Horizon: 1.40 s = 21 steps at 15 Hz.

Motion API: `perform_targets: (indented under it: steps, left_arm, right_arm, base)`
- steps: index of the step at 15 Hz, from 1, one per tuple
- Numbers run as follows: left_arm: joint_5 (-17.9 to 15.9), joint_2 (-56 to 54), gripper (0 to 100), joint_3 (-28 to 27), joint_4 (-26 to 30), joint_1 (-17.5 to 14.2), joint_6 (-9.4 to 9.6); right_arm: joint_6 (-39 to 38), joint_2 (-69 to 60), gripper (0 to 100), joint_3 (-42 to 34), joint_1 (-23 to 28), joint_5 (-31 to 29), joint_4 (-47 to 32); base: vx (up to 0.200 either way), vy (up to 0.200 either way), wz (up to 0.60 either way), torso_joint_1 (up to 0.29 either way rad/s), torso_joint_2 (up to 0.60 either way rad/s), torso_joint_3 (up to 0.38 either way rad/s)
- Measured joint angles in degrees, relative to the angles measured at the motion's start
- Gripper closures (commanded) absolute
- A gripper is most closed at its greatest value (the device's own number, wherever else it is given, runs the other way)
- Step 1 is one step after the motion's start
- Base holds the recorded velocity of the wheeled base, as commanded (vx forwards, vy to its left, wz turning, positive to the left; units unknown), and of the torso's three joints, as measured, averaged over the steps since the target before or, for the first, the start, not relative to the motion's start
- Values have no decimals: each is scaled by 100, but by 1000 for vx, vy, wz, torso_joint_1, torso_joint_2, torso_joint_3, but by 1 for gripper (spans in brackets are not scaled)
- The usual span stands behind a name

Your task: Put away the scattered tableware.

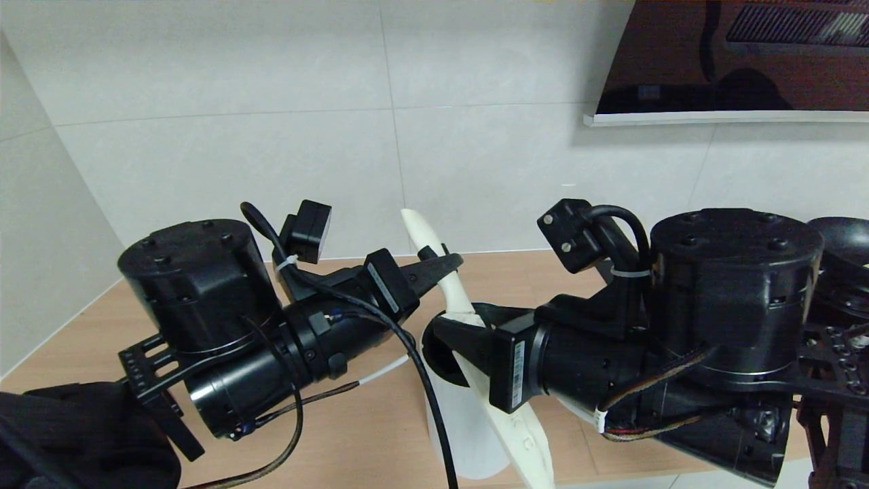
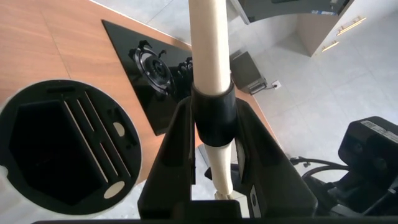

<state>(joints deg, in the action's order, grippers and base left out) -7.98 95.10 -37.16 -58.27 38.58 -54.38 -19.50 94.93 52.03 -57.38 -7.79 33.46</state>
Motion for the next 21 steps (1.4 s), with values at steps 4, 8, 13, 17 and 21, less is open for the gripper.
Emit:
perform_targets:
  steps: [4, 8, 13, 17, 21]
  left_arm:
    - [-17, -23, 100, 0, -6, 0, 0]
    - [-13, -74, 100, -11, 0, -5, 13]
    - [143, -463, 100, -46, 488, -9, 864]
    - [1047, -607, 100, -265, 972, 20, 1930]
    - [1713, -709, 100, -667, 1431, 63, 2694]
  right_arm:
    - [-1, -33, 0, -2, 38, 5, -16]
    - [7, -105, 0, 23, 391, 21, -23]
    - [10, -419, 0, 119, 1019, 77, -76]
    - [24, -566, 0, 141, 1340, 76, -76]
    - [27, -623, 0, 172, 1386, 77, -79]
  base:
    - [0, 0, 0, 0, 0, 0]
    - [0, 0, 0, 0, 0, 0]
    - [0, 0, 0, 0, 0, 0]
    - [0, 0, 0, 0, 0, 0]
    - [0, 0, 0, 0, 0, 0]
